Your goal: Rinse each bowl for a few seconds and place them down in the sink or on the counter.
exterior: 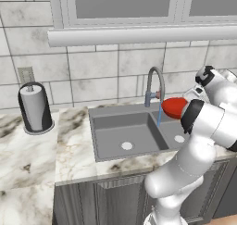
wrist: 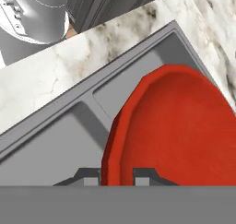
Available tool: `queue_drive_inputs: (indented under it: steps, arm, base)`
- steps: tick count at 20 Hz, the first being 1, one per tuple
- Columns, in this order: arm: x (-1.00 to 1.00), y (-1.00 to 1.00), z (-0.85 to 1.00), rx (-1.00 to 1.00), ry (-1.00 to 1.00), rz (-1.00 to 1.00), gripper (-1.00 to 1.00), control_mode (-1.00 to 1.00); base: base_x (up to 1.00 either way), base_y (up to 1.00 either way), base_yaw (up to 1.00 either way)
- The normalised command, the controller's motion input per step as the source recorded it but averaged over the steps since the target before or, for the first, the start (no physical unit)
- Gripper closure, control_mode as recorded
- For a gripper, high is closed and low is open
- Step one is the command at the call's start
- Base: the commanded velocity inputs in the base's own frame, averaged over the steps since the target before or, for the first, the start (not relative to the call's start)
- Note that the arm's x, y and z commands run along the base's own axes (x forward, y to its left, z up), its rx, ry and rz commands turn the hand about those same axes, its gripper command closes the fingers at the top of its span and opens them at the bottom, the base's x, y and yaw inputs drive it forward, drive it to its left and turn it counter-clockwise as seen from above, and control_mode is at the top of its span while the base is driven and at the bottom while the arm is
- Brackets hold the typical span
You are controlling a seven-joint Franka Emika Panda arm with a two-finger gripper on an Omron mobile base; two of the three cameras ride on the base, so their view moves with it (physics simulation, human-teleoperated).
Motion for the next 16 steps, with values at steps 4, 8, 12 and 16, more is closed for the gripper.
queue_drive_inputs:
  steps: [4,8,12,16]
  arm:
    - [-0.08,-0.13,0.23,-0.07,-0.08,0.0,1.0,-1.0]
    - [-0.1,-0.18,0.17,-0.06,-0.03,0.0,1.0,-1.0]
    - [-0.15,-0.26,0.1,-0.07,0.0,-0.01,1.0,-1.0]
    - [-0.2,-0.34,0.04,-0.04,0.0,-0.03,1.0,-1.0]
  base:
    - [0.0,0.0,0.0]
    - [0.0,0.0,0.0]
    - [0.0,0.0,0.0]
    - [0.0,0.0,0.0]
